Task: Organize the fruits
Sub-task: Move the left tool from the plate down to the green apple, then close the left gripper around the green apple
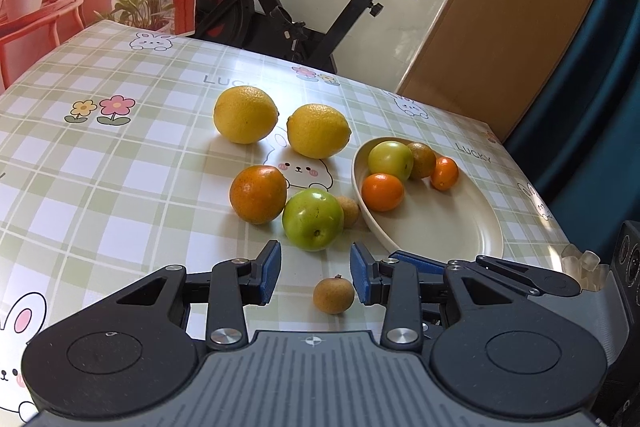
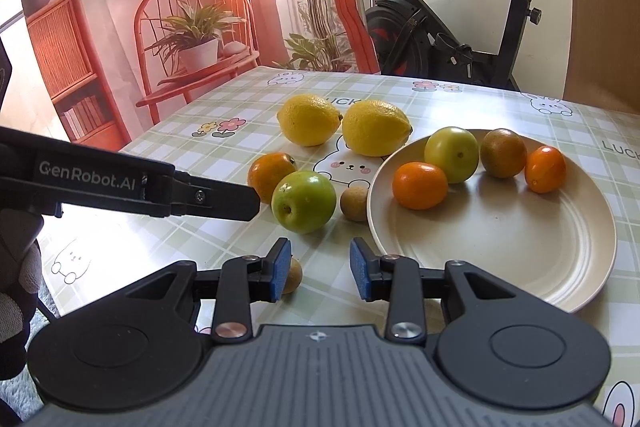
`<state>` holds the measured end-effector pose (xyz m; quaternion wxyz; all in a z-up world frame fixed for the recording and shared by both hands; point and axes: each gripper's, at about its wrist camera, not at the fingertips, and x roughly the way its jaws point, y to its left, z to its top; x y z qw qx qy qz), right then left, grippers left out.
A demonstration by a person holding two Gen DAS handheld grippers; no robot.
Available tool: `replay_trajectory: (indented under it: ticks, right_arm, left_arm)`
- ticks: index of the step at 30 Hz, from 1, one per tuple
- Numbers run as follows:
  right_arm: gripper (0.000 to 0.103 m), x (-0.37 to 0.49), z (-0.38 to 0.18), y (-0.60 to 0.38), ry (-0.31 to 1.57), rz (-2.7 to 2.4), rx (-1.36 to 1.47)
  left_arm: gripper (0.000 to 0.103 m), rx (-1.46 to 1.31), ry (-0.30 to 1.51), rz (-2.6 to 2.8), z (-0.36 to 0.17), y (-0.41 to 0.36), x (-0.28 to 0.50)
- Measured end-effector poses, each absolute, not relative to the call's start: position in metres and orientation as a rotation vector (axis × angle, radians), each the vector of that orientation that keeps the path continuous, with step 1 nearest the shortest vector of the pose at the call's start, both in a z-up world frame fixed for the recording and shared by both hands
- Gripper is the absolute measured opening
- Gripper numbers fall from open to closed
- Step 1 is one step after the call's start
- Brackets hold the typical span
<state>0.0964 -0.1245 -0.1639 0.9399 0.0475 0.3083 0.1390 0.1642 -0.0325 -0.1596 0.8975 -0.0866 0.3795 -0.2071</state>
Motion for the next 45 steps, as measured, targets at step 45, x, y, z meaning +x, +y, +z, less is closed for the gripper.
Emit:
replay_trajectory:
  ticks: [45]
  right_arm:
    - [0.047,0.153,-0.175,-0.116,0.698,0.326,0.214]
  left_arm:
    - [0.040,0.073,0.851,-0.535,-0.163,-0.071,0.233]
